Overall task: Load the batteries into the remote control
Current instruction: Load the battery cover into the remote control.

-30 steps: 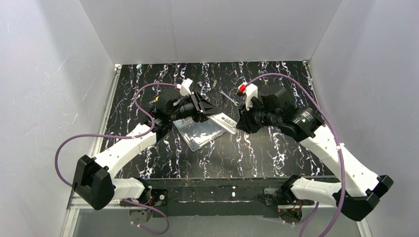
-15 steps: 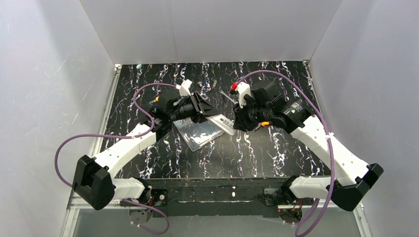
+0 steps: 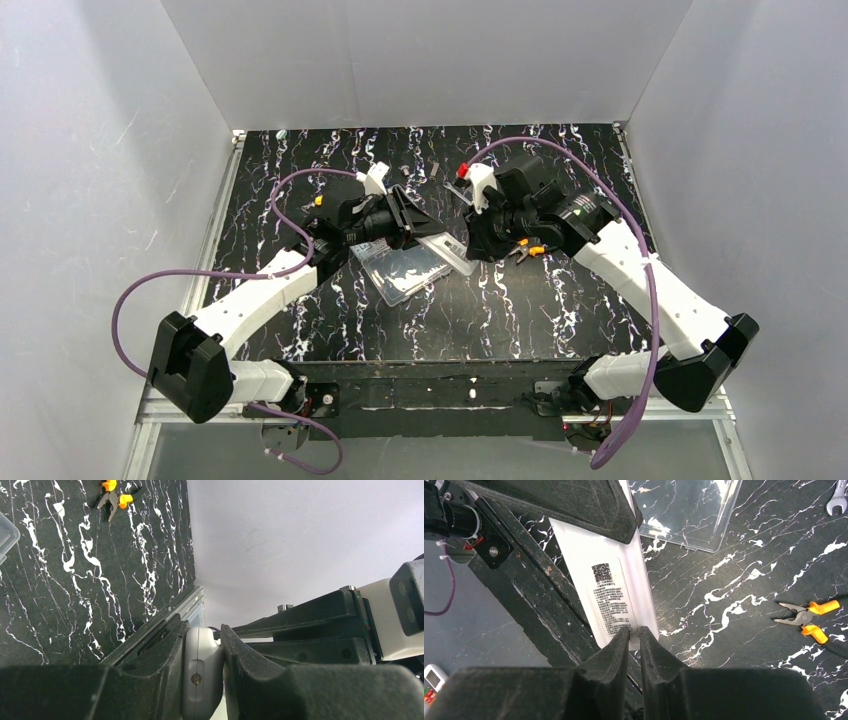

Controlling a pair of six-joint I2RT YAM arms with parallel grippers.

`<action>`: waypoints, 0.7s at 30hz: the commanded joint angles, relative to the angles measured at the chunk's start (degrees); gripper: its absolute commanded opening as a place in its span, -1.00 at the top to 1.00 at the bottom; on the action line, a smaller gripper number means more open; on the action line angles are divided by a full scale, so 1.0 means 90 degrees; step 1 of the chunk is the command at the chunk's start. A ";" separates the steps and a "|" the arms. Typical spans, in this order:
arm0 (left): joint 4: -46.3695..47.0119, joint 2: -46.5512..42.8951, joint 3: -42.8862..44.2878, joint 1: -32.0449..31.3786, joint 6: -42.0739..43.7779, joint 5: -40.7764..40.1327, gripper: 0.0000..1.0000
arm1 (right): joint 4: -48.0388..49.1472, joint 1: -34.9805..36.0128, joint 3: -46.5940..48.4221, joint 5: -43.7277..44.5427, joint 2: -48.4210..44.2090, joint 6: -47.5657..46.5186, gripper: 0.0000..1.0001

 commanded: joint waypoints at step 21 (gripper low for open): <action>0.0513 0.0094 0.0361 -0.0095 -0.0174 0.0610 1.00 | 0.1170 0.0005 0.0174 0.0682 -0.0061 -0.0056 -0.17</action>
